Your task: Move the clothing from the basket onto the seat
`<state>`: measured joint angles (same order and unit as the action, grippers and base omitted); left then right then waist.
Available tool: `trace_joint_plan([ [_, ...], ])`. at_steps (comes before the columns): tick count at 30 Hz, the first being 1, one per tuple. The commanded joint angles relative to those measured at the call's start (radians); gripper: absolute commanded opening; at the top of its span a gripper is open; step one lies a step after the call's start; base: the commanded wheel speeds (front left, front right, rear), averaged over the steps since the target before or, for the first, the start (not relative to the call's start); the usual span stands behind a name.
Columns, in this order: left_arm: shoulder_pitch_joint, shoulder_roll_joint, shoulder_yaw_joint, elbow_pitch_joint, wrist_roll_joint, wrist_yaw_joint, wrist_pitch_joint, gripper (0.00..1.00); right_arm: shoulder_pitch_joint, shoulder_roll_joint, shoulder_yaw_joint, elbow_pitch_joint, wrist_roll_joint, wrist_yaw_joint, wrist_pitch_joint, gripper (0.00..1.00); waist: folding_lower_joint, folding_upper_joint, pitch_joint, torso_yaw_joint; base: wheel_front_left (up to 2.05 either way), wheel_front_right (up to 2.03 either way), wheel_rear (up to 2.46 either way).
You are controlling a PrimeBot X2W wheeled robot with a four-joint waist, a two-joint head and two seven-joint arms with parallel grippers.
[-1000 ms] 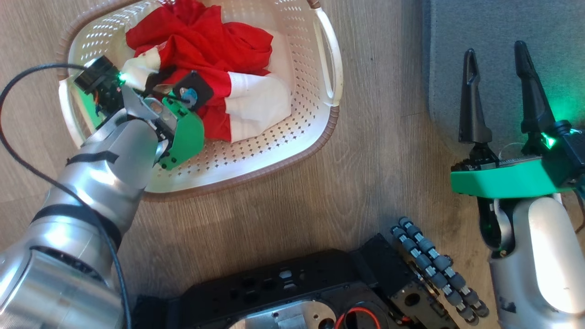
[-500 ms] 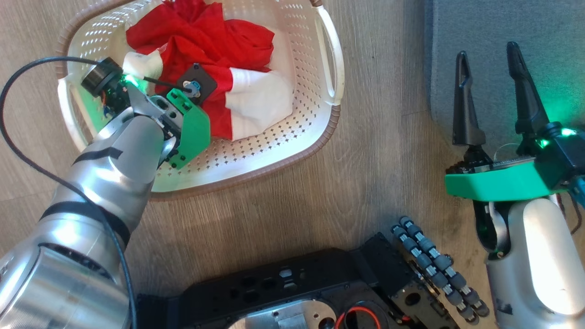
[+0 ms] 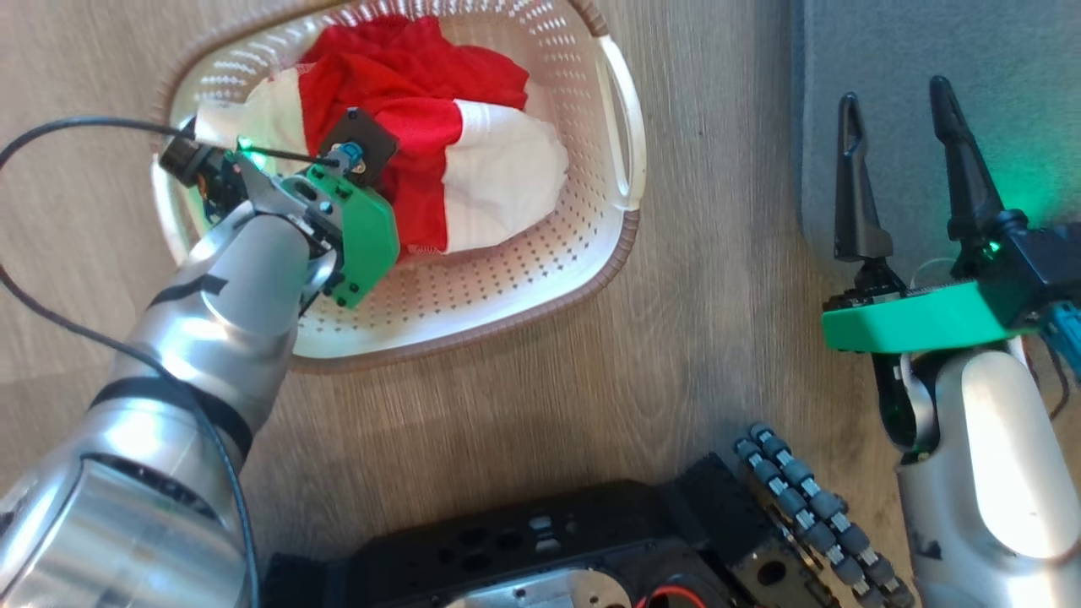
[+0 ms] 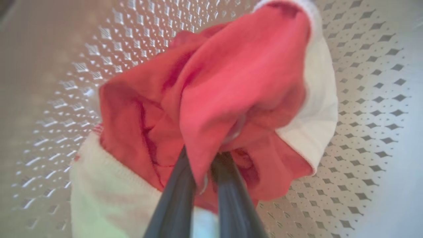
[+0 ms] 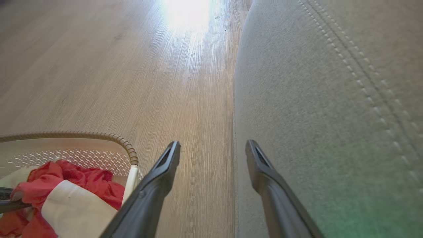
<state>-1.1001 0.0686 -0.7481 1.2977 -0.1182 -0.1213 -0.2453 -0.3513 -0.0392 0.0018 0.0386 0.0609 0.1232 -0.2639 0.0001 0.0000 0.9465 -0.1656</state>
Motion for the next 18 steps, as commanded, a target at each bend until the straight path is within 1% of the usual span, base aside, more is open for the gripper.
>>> trace_joint_plan([
  [1,0.053,0.005,0.022,-0.018,-0.018,0.001,-0.014,0.00,0.007,-0.011,-0.007,-0.004,-0.008,0.008,0.002,1.00,-0.0001,0.0000,-0.048,0.012,0.00,0.00,0.00],
  [7,0.139,0.002,0.068,-0.133,-0.069,0.014,-0.016,0.00,0.010,-0.011,-0.010,0.034,-0.018,0.008,0.002,1.00,-0.0001,0.0000,-0.164,0.025,0.00,0.00,0.00],
  [8,0.139,0.002,0.068,-0.133,-0.069,0.014,-0.016,0.00,0.010,-0.011,-0.010,0.034,-0.018,0.008,0.002,1.00,-0.0001,0.0000,-0.164,0.025,0.00,0.00,0.00],
  [13,0.232,0.006,0.110,-0.240,-0.094,0.019,-0.016,0.00,0.025,-0.011,-0.012,0.070,-0.033,0.008,0.002,1.00,-0.0001,0.0000,-0.273,0.043,0.00,0.00,0.00],
  [15,0.269,0.006,0.144,-0.278,-0.113,0.022,-0.016,0.00,0.034,-0.011,-0.013,0.086,-0.041,0.008,0.002,1.00,-0.0001,0.0000,-0.317,0.051,0.00,0.00,0.00],
  [18,0.317,0.007,0.175,-0.334,-0.115,0.023,-0.016,0.00,0.049,-0.011,-0.014,0.108,-0.048,0.008,0.002,1.00,-0.0001,0.0000,-0.385,0.066,0.00,0.00,0.00],
])
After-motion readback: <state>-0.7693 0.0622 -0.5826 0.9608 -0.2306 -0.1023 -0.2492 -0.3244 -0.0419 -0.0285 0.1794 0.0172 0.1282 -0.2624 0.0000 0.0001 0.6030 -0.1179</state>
